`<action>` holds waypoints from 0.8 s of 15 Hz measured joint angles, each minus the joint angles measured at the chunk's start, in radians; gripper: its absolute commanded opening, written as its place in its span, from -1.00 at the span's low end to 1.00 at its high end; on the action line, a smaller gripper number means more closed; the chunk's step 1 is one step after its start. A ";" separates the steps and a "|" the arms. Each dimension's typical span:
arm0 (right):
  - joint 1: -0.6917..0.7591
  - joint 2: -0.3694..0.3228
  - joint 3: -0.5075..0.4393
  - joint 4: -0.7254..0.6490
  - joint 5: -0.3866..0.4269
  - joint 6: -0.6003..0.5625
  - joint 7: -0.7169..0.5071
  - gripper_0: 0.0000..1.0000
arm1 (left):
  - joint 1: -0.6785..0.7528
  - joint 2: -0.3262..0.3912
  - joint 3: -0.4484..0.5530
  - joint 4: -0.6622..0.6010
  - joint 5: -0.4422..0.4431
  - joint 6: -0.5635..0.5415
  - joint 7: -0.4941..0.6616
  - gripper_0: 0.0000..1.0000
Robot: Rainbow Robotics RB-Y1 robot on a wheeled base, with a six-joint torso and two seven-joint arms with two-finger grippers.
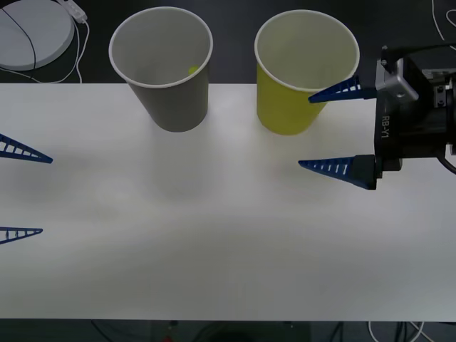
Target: Put the can into the green bin and the plastic bottle into the gray bin
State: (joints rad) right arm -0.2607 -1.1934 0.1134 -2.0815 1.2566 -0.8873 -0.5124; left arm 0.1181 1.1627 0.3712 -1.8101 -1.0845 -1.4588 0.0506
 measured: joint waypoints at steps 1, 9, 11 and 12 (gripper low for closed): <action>0.030 0.000 -0.020 0.001 -0.016 -0.012 0.042 1.00 | 0.000 0.000 0.000 0.000 0.000 0.000 0.000 1.00; 0.259 0.000 -0.193 0.002 -0.127 -0.139 0.292 1.00 | 0.000 0.000 0.000 0.000 0.000 0.000 0.000 1.00; 0.304 0.000 -0.206 0.002 -0.149 -0.142 0.353 1.00 | 0.000 0.000 0.000 0.000 0.000 0.000 0.000 1.00; 0.326 0.000 -0.213 0.002 -0.158 -0.143 0.378 1.00 | 0.000 0.000 0.000 0.000 0.000 0.000 0.000 1.00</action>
State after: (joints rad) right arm 0.0653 -1.1932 -0.0998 -2.0799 1.0986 -1.0306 -0.1341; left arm 0.1181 1.1627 0.3712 -1.8101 -1.0845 -1.4588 0.0506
